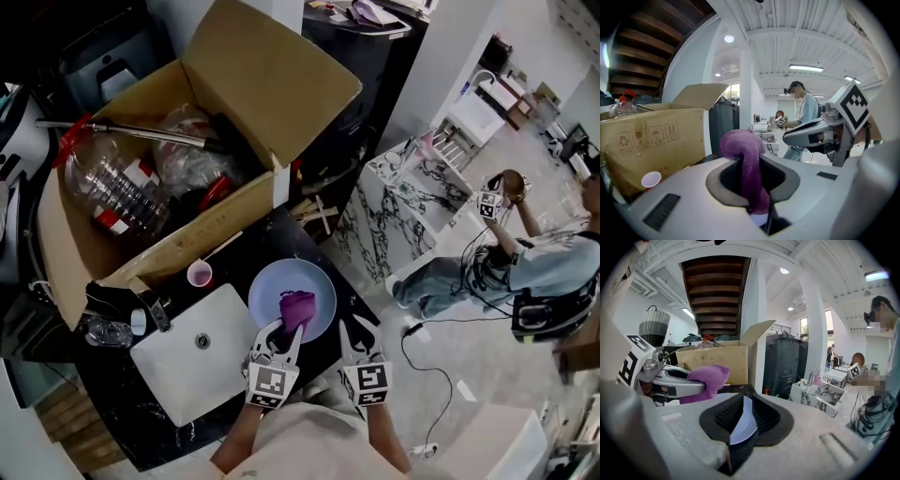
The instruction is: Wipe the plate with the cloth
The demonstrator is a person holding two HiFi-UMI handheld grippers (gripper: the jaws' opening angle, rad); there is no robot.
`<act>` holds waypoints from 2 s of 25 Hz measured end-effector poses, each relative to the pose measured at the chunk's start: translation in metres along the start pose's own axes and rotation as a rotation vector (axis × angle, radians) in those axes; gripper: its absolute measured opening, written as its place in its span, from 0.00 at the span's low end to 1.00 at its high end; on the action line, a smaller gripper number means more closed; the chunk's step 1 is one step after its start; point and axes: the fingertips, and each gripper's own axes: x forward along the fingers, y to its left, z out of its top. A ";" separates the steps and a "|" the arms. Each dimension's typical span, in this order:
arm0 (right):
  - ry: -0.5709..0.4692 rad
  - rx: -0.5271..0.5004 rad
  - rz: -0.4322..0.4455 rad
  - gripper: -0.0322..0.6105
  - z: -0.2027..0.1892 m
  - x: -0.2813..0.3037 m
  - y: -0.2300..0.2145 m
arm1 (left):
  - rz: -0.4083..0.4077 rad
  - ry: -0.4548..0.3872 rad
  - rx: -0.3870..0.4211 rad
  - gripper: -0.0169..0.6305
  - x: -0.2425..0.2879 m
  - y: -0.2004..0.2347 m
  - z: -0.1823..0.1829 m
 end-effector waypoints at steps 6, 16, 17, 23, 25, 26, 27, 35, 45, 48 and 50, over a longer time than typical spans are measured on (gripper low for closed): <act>0.028 0.004 0.007 0.14 -0.009 0.019 -0.010 | -0.022 0.043 -0.046 0.12 0.024 0.004 -0.005; 0.077 -0.009 0.137 0.14 -0.027 0.060 -0.030 | 0.050 0.115 -0.071 0.12 0.062 0.014 -0.018; 0.083 -0.012 0.154 0.14 -0.028 0.064 -0.032 | 0.061 0.121 -0.073 0.12 0.065 0.015 -0.018; 0.113 -0.036 0.227 0.14 -0.035 0.087 -0.038 | 0.112 0.156 -0.099 0.12 0.081 0.016 -0.024; 0.123 -0.042 0.240 0.14 -0.037 0.094 -0.039 | 0.122 0.171 -0.102 0.12 0.086 0.018 -0.029; 0.128 -0.045 0.245 0.14 -0.039 0.096 -0.040 | 0.128 0.178 -0.102 0.12 0.088 0.019 -0.031; 0.132 -0.048 0.250 0.14 -0.041 0.099 -0.041 | 0.132 0.186 -0.104 0.12 0.091 0.020 -0.032; 0.177 -0.073 0.279 0.14 -0.049 0.122 -0.050 | 0.128 0.231 -0.141 0.12 0.113 0.020 -0.043; 0.223 -0.056 0.326 0.14 -0.066 0.141 -0.049 | 0.158 0.310 -0.177 0.12 0.132 0.026 -0.063; 0.240 -0.046 0.347 0.14 -0.069 0.146 -0.044 | 0.163 0.327 -0.186 0.12 0.140 0.027 -0.069; 0.240 -0.040 0.355 0.15 -0.071 0.150 -0.042 | 0.162 0.332 -0.185 0.12 0.145 0.028 -0.071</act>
